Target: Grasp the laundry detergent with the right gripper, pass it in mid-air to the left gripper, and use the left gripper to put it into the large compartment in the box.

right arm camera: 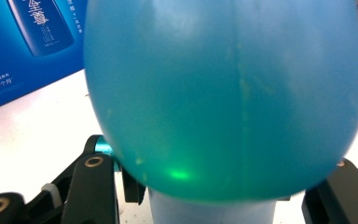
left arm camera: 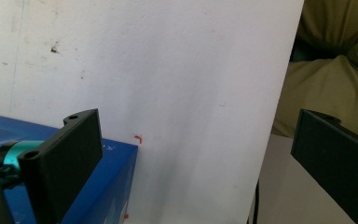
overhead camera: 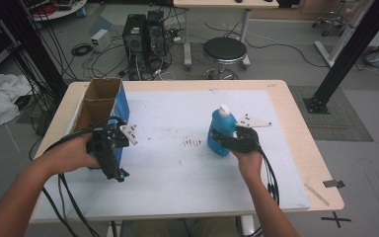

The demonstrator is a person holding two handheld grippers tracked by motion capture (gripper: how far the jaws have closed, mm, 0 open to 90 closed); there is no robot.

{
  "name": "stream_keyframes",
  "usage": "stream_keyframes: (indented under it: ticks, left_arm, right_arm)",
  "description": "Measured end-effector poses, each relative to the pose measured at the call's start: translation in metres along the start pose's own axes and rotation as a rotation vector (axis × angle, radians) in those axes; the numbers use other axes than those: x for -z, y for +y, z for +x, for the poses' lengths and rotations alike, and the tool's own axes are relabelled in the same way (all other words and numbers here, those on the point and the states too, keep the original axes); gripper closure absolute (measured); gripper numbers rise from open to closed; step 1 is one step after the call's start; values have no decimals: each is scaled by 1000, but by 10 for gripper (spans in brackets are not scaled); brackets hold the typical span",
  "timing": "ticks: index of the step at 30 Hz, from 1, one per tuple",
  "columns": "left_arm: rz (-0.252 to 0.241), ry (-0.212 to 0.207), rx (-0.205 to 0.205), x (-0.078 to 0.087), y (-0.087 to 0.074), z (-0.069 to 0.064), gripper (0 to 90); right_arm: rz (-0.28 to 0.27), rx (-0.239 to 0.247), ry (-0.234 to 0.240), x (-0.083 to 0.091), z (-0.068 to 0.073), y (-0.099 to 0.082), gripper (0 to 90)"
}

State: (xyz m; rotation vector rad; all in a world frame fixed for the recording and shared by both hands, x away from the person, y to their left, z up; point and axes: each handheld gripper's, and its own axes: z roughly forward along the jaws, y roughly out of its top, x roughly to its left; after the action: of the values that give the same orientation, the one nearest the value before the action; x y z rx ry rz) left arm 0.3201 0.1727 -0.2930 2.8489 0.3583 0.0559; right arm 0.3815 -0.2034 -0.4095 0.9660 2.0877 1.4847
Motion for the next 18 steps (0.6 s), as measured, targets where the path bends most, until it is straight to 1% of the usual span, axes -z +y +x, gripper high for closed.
stream_keyframes:
  ticks: [5, 6, 8, 9, 10, 11, 12, 13, 15, 16, 17, 18]
  left_arm:
    - [-7, 2, 8, 1, 1, 1, 22]
    - [-7, 1, -1, 3, 2, 1, 22]
    - [-12, 8, -1, 4, 5, 1, 22]
    - [-12, 8, -1, 4, 5, 1, 22]
    - [-17, 11, -5, 6, 8, 1, 22]
    - [-17, 11, -5, 6, 8, 1, 22]
    - [-17, 13, -8, 7, 10, 2, 22]
    - [-24, 14, -3, 9, 13, 2, 22]
    - [-24, 15, -8, 10, 15, 2, 22]
    - [-27, 17, -13, 11, 19, 2, 22]
    - [-28, 16, -18, 12, 22, 2, 22]
    - [-28, 16, -18, 12, 22, 2, 22]
  right_arm:
    - [2, -16, 3, 2, 0, 1, 437]
    - [-12, -17, 18, 7, 1, 4, 438]
    - [-15, -12, 36, 12, 1, 8, 438]
    - [-15, -12, 36, 12, 1, 8, 438]
    - [-8, 7, 57, 18, 2, 14, 439]
    - [1, 15, 66, 22, 2, 16, 439]
    - [1, 15, 66, 22, 2, 16, 439]
    - [9, 32, 94, 30, 1, 22, 439]
    - [10, 36, 103, 33, 1, 23, 438]
    - [12, 41, 118, 36, 1, 26, 439]
    - [15, 57, 156, 44, 0, 31, 438]
    - [15, 57, 156, 44, 0, 31, 438]
